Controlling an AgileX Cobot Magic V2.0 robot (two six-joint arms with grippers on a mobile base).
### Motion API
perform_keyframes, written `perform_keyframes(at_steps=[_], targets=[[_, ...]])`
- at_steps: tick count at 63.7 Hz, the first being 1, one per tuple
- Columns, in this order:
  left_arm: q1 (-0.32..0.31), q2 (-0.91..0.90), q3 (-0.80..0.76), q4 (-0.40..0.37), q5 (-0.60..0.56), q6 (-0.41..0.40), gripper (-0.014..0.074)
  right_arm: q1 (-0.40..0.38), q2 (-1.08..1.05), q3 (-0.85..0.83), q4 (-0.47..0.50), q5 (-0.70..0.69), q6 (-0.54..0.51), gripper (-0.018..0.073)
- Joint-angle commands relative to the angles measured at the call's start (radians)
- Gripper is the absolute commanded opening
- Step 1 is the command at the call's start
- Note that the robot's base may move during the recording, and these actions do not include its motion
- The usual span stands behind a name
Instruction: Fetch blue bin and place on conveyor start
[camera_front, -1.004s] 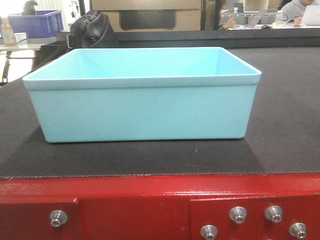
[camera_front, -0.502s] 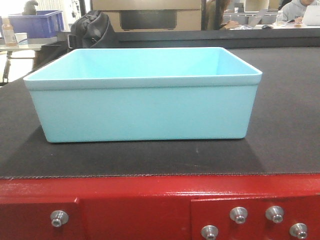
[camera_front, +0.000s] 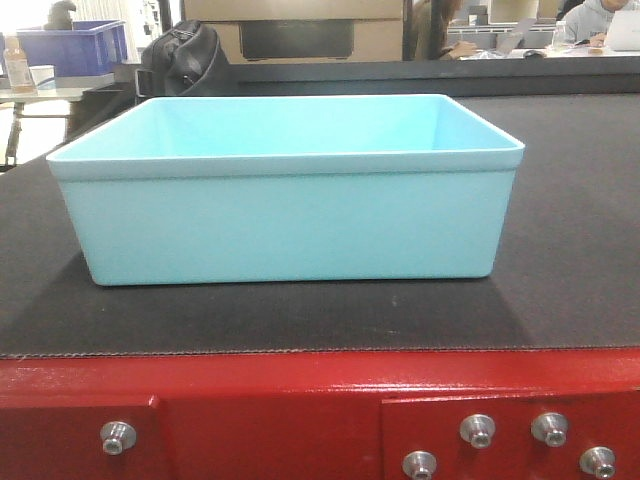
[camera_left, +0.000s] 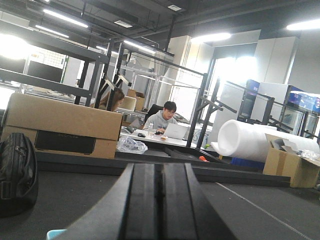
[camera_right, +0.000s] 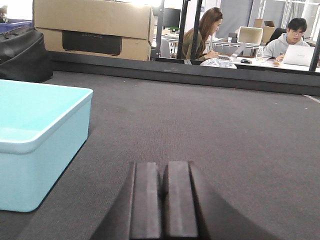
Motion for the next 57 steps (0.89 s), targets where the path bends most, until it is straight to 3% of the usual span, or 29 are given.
perform_keyframes(at_steps=[1, 44, 51, 57], targets=[[0.0, -0.002, -0.001, -0.003, -0.012, 0.007, -0.0111, 0.003, -0.004, 0.002, 0.004, -0.022, 0.003, -0.0162], [0.0, -0.002, 0.003, 0.017, -0.026, 0.007, -0.0111, 0.003, -0.004, 0.002, 0.004, -0.024, 0.003, -0.0162], [0.02, -0.002, 0.06, 0.171, -0.188, 0.011, -0.0111, 0.003, -0.004, 0.002, 0.004, -0.024, 0.003, -0.0162], [0.074, -0.002, 0.161, 0.202, -0.359, 0.018, -0.0111, 0.003, -0.004, 0.002, 0.004, -0.024, 0.003, -0.0162]])
